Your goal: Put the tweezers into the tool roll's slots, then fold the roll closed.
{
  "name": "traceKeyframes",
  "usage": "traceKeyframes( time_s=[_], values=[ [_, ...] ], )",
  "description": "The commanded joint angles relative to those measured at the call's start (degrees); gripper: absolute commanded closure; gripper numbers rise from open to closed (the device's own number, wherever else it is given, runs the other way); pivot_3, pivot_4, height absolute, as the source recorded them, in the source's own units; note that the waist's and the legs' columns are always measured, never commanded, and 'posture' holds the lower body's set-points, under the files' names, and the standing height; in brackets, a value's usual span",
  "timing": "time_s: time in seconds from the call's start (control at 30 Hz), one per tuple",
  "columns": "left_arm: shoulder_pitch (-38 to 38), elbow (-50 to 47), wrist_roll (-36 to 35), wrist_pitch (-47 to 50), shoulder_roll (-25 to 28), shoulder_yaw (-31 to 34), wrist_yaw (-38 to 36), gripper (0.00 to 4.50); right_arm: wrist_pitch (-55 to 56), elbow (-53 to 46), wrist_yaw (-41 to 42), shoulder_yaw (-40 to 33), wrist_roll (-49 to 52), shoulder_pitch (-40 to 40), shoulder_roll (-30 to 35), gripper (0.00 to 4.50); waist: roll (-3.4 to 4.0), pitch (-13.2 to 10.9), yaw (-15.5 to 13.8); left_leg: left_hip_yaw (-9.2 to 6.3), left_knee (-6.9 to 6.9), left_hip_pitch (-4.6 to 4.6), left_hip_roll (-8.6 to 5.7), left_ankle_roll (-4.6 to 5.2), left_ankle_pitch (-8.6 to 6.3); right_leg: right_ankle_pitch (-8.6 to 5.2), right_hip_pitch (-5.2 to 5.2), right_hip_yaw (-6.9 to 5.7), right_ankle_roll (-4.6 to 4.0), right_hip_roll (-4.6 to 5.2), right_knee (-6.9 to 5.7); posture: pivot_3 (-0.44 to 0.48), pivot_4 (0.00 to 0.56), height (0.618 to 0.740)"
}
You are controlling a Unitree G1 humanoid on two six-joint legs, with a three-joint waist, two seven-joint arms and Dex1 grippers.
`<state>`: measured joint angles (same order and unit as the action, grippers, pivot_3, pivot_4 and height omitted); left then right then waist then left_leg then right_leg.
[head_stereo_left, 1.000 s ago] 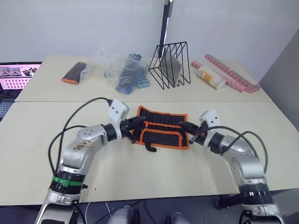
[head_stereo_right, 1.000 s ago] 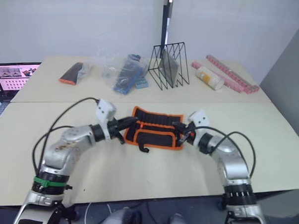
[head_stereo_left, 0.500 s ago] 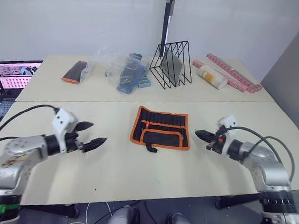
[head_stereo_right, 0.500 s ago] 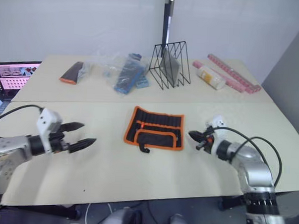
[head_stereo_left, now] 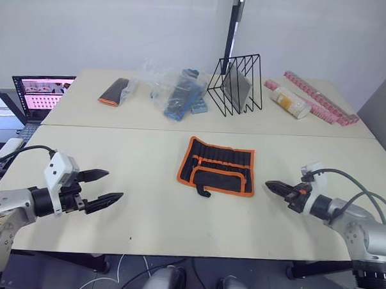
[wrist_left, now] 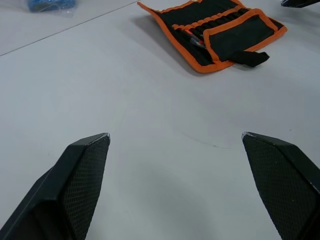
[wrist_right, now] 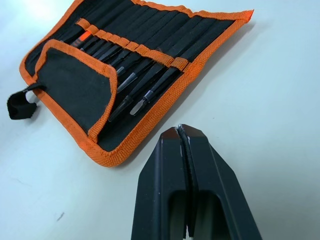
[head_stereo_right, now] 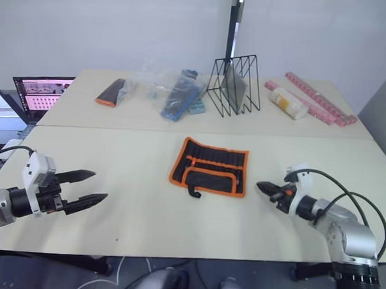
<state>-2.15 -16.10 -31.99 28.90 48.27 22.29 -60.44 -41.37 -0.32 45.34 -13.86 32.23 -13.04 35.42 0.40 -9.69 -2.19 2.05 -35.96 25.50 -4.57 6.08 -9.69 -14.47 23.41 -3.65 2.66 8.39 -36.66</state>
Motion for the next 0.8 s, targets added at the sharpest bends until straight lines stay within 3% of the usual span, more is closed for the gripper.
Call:
traceKeyframes(
  time_s=[0.03, 0.43, 0.57, 0.67, 0.8],
  values=[
    [0.5, -4.28, -2.42, 1.02, 0.02, -0.19, 0.81, 0.01, -2.97, -1.55, -2.3, -0.56, 2.69, -1.78, -2.13, 4.5, -0.02, -0.01, 0.08, 0.0, 0.0, 0.0, 0.0, 0.01, 0.0, 0.0, 0.01, 0.0, 0.0, -0.01, 0.02, 0.0, 0.15, 0.707],
    [-1.71, -8.96, -3.77, 2.72, 0.07, -1.47, 2.29, 0.01, -5.23, 1.9, -4.47, 4.28, 1.29, -5.98, -6.25, 4.5, -0.09, -0.04, 0.05, 0.04, -0.04, 0.01, 0.0, 0.07, -0.03, 0.04, 0.09, -0.05, 0.04, -0.06, 0.0, 0.0, 0.15, 0.707],
    [-1.9, -9.08, -3.79, 2.55, 0.2, -1.45, 2.66, 0.01, -5.76, 3.23, -4.34, 2.45, 3.05, -7.23, -6.35, 4.5, -0.12, -0.04, 0.05, 0.04, -0.05, 0.01, -0.01, 0.07, -0.03, 0.05, 0.09, -0.05, 0.03, -0.07, 0.0, 0.0, 0.15, 0.707],
    [-2.06, -9.2, -3.83, 2.54, 0.22, -1.36, 2.92, 0.0, -8.34, 2.3, -1.77, -1.71, 8.46, -7.34, -5.37, 3.64, -0.13, -0.05, 0.03, 0.04, -0.04, 0.01, 0.0, 0.07, -0.03, 0.05, 0.09, -0.05, 0.03, -0.08, 0.0, 0.0, 0.15, 0.707],
    [-2.27, -9.1, -3.65, 2.13, 0.21, -1.56, 2.86, 0.0, -7.52, 2.53, -2.34, -2.14, 7.08, -7.09, -3.47, 2.28, -0.13, -0.05, 0.06, 0.04, -0.05, 0.01, 0.0, 0.07, -0.03, 0.05, 0.09, -0.05, 0.03, -0.08, 0.01, 0.0, 0.15, 0.707]
  ],
)
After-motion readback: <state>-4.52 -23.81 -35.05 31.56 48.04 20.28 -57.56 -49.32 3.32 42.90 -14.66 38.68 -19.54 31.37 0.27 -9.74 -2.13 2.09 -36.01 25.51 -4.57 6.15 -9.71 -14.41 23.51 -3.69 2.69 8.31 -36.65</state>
